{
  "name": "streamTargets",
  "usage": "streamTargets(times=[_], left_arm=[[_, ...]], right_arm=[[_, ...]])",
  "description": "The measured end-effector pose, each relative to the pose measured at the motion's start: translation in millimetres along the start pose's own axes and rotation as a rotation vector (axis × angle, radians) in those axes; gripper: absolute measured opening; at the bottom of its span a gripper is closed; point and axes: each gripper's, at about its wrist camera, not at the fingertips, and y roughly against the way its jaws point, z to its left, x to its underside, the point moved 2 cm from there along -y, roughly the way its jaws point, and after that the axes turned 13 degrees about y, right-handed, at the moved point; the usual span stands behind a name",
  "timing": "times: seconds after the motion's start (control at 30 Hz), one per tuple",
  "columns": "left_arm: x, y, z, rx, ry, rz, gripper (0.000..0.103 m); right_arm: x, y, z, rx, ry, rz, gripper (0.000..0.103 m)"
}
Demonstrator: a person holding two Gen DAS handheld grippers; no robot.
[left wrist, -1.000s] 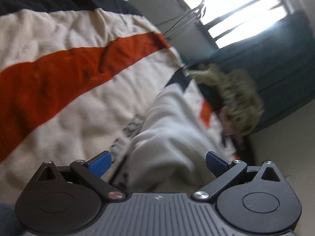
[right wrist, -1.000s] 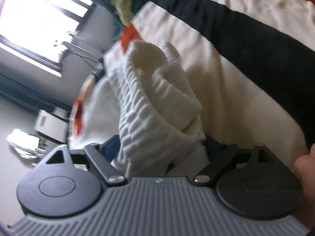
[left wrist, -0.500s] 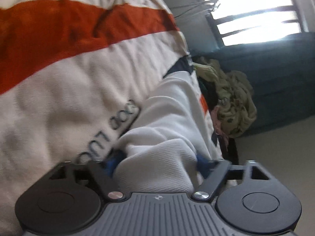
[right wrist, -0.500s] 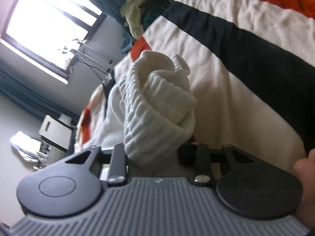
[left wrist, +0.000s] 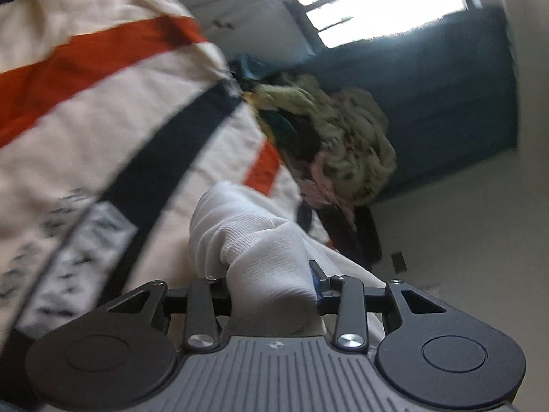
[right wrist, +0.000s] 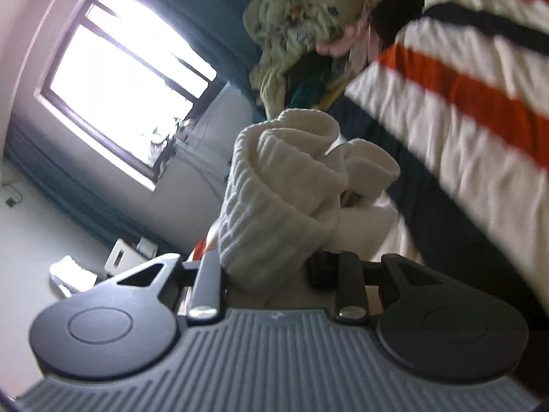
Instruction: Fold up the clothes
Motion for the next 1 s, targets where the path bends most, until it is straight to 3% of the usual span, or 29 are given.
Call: streamTargets(times=[0.17, 0.3, 0.5, 0.6, 0.7, 0.83, 0.9, 1.0], left_arm=[[6.9, -89.0, -77.7, -0.004, -0.120, 0.065, 0.038], [10.7, -173.9, -127.6, -0.027, -0.202, 0.119, 0.037], [5.6, -302.0, -161.5, -0.013, -0.324, 0.151, 0.037], [5.4, -353.1, -146.0, 0.017, -0.359, 0.150, 0.037], [14.5, -385.3, -109.4, 0.043, -0.343, 0.154, 0.037], [35.0, -396.4, -64.3, 0.052, -0.432, 0.158, 0.039], [47.4, -395.1, -47.0, 0.017, -0.498, 0.162, 0.041], [62.7, -392.5, -29.9, -0.029, -0.595, 0.146, 0.052]], right_arm=[[-74.9, -4.1, -32.3, 0.090, 0.024, -0.065, 0.032], [-129.1, -29.8, -61.8, 0.157, 0.060, -0.103, 0.032], [-177.3, -90.9, -121.7, 0.203, 0.068, -0.147, 0.032], [-171.4, -117.9, -155.7, 0.205, 0.063, -0.187, 0.032], [-139.3, -130.6, -191.4, 0.197, 0.062, -0.222, 0.032], [-84.0, -132.9, -227.8, 0.216, 0.036, -0.250, 0.033], [-57.3, -131.6, -239.1, 0.242, 0.013, -0.235, 0.034], [-35.2, -130.2, -251.5, 0.260, -0.041, -0.200, 0.040]])
